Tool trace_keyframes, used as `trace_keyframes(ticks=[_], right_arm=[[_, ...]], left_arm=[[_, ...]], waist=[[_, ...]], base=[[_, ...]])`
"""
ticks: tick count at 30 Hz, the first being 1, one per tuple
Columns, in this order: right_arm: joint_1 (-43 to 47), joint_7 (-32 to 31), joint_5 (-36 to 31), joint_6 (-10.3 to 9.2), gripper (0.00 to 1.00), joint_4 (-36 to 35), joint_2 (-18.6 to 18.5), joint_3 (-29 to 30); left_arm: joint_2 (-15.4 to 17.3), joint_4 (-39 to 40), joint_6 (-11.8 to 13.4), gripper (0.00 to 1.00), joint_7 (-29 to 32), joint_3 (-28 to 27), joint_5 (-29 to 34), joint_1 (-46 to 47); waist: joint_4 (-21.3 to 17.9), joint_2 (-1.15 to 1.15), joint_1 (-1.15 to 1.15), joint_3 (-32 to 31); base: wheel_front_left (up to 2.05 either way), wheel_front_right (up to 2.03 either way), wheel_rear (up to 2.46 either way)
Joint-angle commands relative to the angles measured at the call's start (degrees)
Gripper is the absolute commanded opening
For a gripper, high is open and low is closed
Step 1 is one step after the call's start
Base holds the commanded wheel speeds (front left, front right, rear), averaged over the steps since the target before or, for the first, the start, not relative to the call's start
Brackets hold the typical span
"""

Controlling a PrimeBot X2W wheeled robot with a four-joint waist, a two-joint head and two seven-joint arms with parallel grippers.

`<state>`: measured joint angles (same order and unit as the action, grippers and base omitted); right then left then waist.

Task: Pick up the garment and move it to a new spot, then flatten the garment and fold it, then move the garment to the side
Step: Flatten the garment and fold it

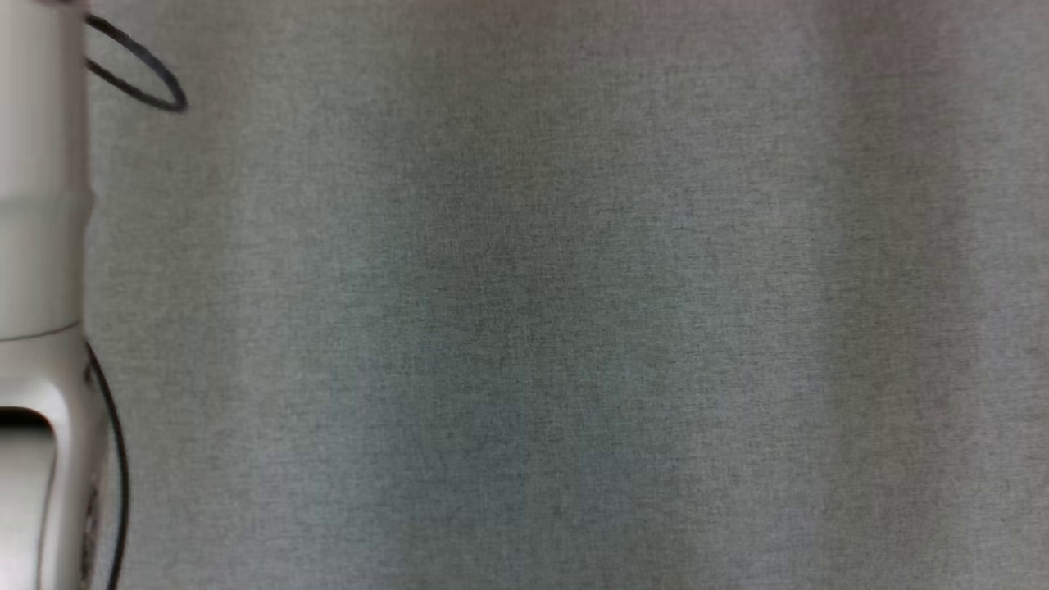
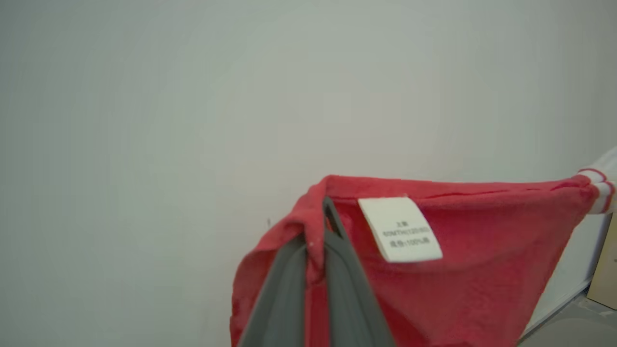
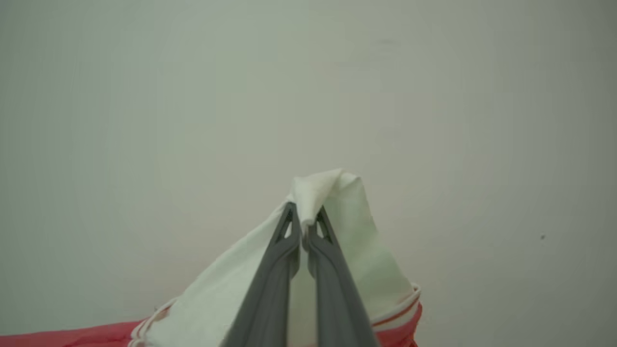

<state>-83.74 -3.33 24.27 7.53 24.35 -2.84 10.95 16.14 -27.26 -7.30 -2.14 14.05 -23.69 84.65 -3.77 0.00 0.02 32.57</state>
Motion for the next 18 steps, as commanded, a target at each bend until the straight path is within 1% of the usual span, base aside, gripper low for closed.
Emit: trace_keyframes(ticks=[1,3,5,7,8,9,12,16,18], right_arm=[[2.60,1.46,1.36,-0.11,0.00,1.05,-0.22,-0.42],[6.10,2.86,3.01,-0.11,0.00,0.66,-0.98,-1.08],[11.42,3.35,5.10,-0.11,0.00,-0.79,-2.15,-2.10],[18.63,3.34,8.02,-0.11,0.00,-3.32,-2.86,-3.09],[18.63,3.34,8.02,-0.11,0.00,-3.32,-2.86,-3.09],[22.62,3.25,9.44,-0.11,0.00,-4.71,-3.55,-3.58],[34.93,2.78,12.87,-0.11,0.00,-9.63,-5.49,-4.06],[50.63,2.21,16.39,-0.13,0.00,-15.92,-6.07,-2.78],[57.64,1.67,17.49,-0.13,0.00,-19.13,-5.70,-1.65]], left_arm=[[-0.20,-3.34,-0.15,0.00,-2.48,1.09,-0.08,-1.22],[-0.25,-5.75,-0.18,0.00,-4.70,3.34,-1.41,-3.30],[0.20,-7.06,-0.15,0.00,-6.83,5.24,-2.25,-6.53],[0.77,-7.37,-0.10,0.00,-8.84,7.19,-3.34,-11.55],[0.77,-7.37,-0.10,0.00,-8.84,7.19,-3.34,-11.55],[1.07,-7.17,-0.08,0.00,-9.48,8.10,-4.09,-14.52],[2.27,-5.06,-0.09,0.00,-10.96,9.70,-5.71,-23.88],[3.91,0.03,0.03,0.00,-10.98,10.44,-8.34,-37.34],[5.10,3.33,0.67,0.00,-10.23,10.76,-8.74,-43.32]], waist=[[0.08,0.00,-0.02,0.78],[0.11,0.00,-0.02,0.29],[0.44,0.00,-0.02,-0.48],[0.57,0.00,-0.02,-1.82],[0.57,0.00,-0.02,-1.82],[0.54,0.00,-0.02,-2.81],[0.29,0.00,-0.02,-5.94],[0.37,0.00,-0.02,-9.81],[0.39,0.00,-0.02,-11.55]], base=[[0.00,0.00,0.00],[0.00,0.00,0.00],[0.00,0.00,0.00],[0.00,0.00,0.00],[0.00,0.00,0.00],[0.00,0.00,0.00],[0.00,0.00,0.00],[0.00,0.00,0.00],[0.00,0.00,0.00]])
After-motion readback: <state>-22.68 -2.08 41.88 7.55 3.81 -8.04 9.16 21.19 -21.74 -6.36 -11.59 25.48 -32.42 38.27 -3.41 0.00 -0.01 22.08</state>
